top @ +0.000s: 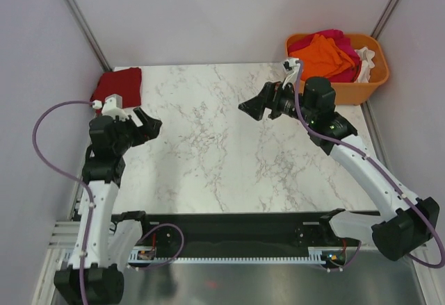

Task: Fold and stack the t-shirts
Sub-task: Neatly place the folded tshirt to the corner

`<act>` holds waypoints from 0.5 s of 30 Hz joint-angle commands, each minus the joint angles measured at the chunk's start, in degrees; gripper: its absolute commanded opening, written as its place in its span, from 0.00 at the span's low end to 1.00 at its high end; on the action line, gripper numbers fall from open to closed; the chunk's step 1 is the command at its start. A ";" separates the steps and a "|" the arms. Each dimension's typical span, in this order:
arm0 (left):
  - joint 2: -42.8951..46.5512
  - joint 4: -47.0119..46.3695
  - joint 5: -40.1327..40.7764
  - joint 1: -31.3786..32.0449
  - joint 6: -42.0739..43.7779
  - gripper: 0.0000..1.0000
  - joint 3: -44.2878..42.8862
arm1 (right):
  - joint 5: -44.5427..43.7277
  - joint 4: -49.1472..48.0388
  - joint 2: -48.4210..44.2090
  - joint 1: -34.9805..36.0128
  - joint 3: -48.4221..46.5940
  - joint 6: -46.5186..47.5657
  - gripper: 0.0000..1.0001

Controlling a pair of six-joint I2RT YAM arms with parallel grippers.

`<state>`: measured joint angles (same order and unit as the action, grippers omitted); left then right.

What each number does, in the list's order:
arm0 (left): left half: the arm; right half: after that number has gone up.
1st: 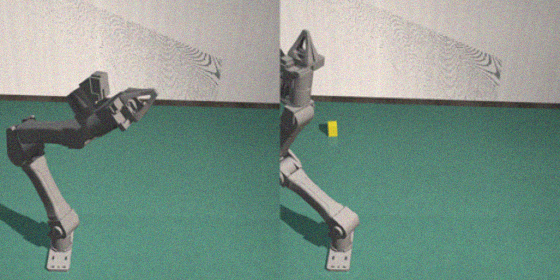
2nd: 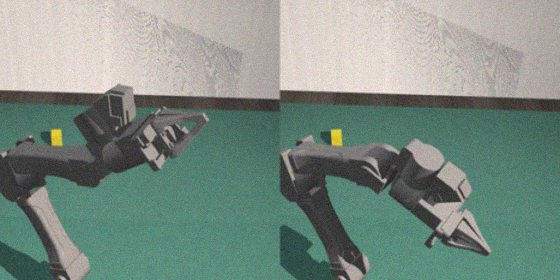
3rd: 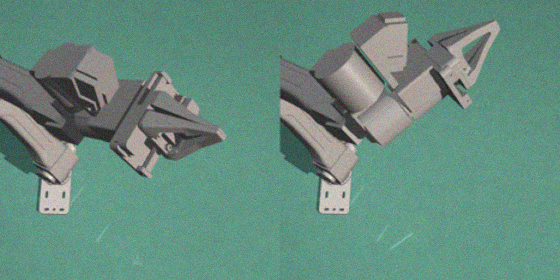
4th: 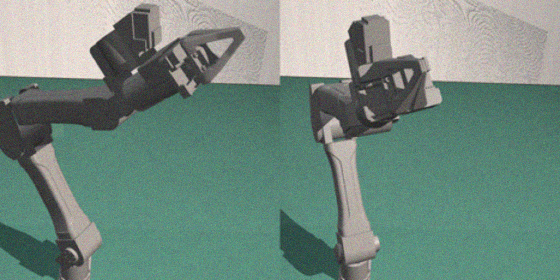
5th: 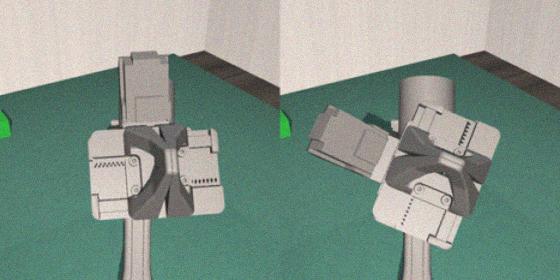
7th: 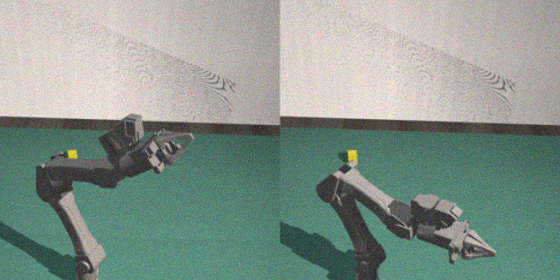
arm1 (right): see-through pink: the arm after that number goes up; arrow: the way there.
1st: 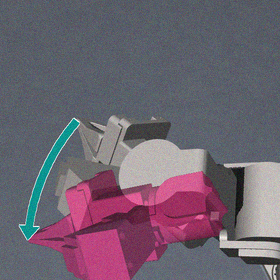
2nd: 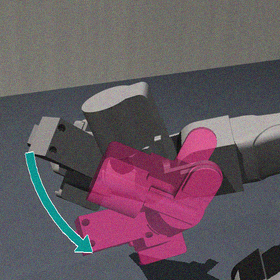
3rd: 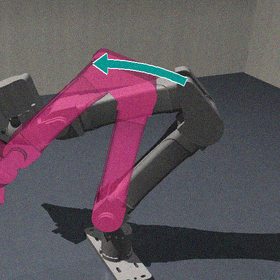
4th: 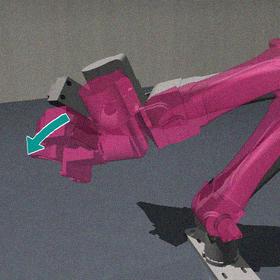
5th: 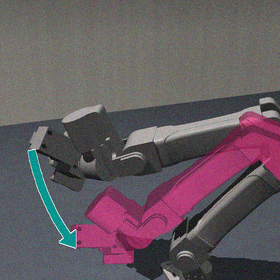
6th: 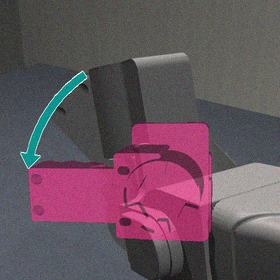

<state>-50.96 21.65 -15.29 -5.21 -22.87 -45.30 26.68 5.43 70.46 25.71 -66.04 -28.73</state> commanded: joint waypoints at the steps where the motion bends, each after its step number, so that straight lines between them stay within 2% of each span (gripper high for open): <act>1: 9.18 -1.71 4.39 1.96 3.88 0.91 -0.76 | -1.36 1.25 -4.09 0.48 1.08 -0.01 0.98; 6: 15.88 -0.29 10.10 6.70 5.91 0.91 1.17 | -3.47 4.14 -9.72 0.83 3.29 -0.19 0.98; 15: 14.57 -0.03 9.22 8.73 6.44 0.90 0.21 | -6.90 7.31 -13.50 0.92 2.67 -0.01 0.98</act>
<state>-36.58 21.37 -7.51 2.85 -18.96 -45.12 22.00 11.79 57.39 26.30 -62.48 -28.71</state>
